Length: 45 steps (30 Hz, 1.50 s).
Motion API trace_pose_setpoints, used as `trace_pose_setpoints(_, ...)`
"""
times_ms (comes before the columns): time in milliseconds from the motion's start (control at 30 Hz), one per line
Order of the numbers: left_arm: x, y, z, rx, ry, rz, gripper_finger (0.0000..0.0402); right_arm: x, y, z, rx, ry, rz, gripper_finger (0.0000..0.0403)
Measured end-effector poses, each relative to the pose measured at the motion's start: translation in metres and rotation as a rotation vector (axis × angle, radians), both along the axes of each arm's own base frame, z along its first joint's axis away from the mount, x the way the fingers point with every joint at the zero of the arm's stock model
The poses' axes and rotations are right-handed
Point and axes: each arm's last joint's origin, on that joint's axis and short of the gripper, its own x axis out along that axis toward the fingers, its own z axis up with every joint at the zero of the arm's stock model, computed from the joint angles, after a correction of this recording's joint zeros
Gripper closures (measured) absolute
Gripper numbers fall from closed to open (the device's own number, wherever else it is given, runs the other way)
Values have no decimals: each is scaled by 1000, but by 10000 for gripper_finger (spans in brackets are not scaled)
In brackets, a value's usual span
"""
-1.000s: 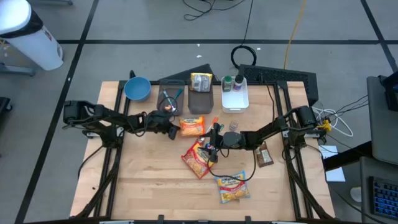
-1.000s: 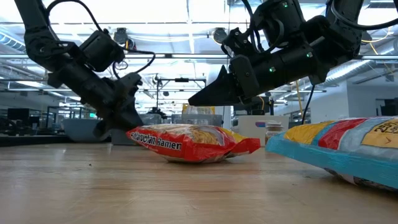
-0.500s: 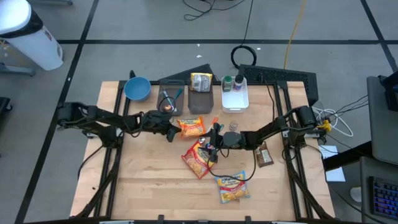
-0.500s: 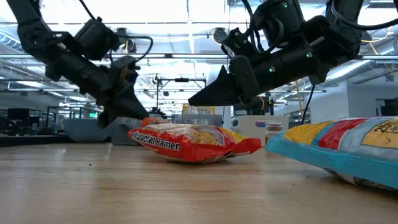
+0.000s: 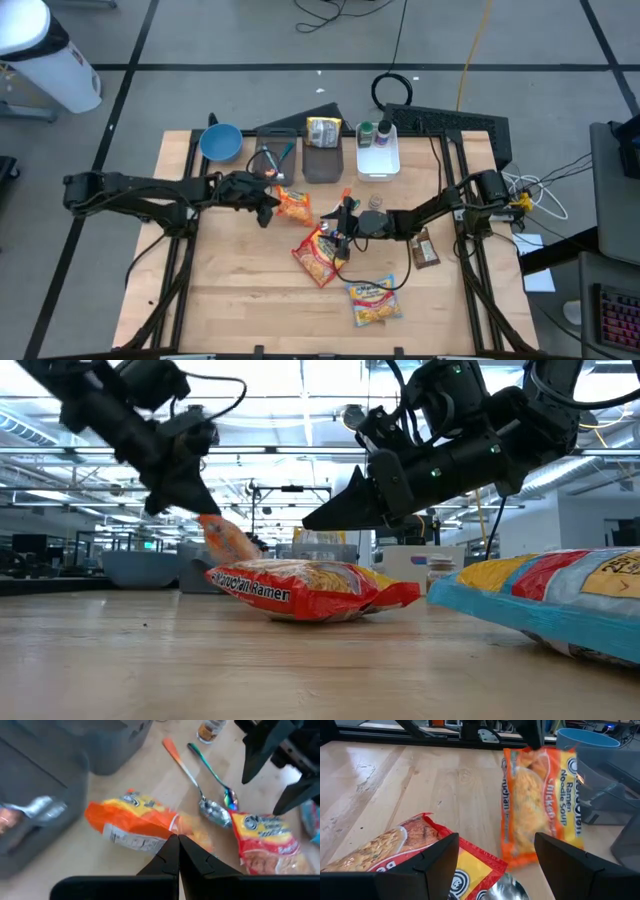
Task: Pick & Place Food Item
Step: Put the orange noodle pack into the right black bin
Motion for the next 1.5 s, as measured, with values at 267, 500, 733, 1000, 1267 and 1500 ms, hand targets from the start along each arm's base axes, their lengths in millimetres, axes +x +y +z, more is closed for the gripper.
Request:
trace_pose_setpoints(267,6,-2,40,132,81,-57,401,0,0,0,1,-2,0,149)
trace_pose_setpoints(500,5,-2,44,133,118,-54,401,0,0,0,1,-1,0,149)
trace_pose_setpoints(733,-8,-2,34,79,273,30,393,0,0,0,1,-2,0,149)
trace_pose_setpoints(1000,-11,-10,30,25,327,-67,352,0,0,0,1,-1,0,149)
trace_pose_setpoints(1267,-6,-48,34,222,280,-161,320,0,0,-1,0,6,1,149)
trace_pose_setpoints(1500,-10,-88,39,297,207,-230,321,0,-1,-1,-8,9,1,149)
